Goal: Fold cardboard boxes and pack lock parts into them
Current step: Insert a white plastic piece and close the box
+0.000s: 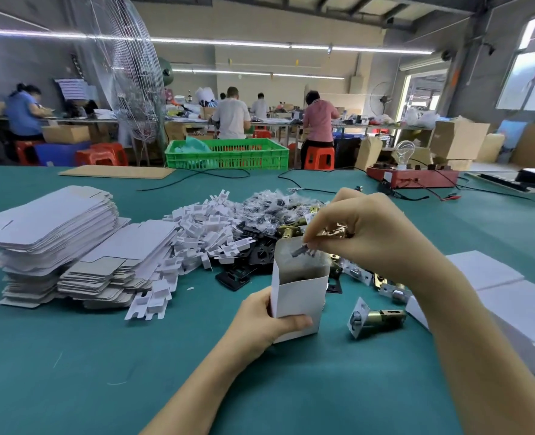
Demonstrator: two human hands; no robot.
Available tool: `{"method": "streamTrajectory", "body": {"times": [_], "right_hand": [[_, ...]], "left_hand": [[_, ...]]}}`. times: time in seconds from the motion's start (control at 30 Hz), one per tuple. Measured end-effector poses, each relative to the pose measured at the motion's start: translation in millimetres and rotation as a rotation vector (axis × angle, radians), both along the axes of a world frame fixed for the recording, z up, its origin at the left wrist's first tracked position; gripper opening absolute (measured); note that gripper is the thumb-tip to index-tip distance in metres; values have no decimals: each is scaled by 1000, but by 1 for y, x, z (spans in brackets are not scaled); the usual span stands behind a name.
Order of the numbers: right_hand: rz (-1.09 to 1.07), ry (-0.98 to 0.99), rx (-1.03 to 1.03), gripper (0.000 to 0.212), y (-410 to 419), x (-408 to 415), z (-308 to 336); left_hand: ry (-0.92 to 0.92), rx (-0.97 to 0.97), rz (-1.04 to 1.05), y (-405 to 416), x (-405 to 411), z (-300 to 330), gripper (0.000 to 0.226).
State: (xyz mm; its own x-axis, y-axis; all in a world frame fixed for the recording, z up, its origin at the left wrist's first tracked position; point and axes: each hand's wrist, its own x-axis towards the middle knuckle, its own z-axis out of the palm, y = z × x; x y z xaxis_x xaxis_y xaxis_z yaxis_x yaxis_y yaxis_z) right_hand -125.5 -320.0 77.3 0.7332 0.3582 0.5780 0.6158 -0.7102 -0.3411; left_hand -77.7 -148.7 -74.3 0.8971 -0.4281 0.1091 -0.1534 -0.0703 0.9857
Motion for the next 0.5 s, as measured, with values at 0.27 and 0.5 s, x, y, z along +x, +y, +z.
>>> {"method": "streamTrajectory", "body": {"times": [0.27, 0.5], "right_hand": [[9, 8, 45, 8, -3, 8, -10], [-293, 230, 569, 7, -10, 10, -54]], "left_hand": [[6, -26, -24, 0, 2, -2, 36], [-17, -55, -55, -1, 2, 0, 35]]}}
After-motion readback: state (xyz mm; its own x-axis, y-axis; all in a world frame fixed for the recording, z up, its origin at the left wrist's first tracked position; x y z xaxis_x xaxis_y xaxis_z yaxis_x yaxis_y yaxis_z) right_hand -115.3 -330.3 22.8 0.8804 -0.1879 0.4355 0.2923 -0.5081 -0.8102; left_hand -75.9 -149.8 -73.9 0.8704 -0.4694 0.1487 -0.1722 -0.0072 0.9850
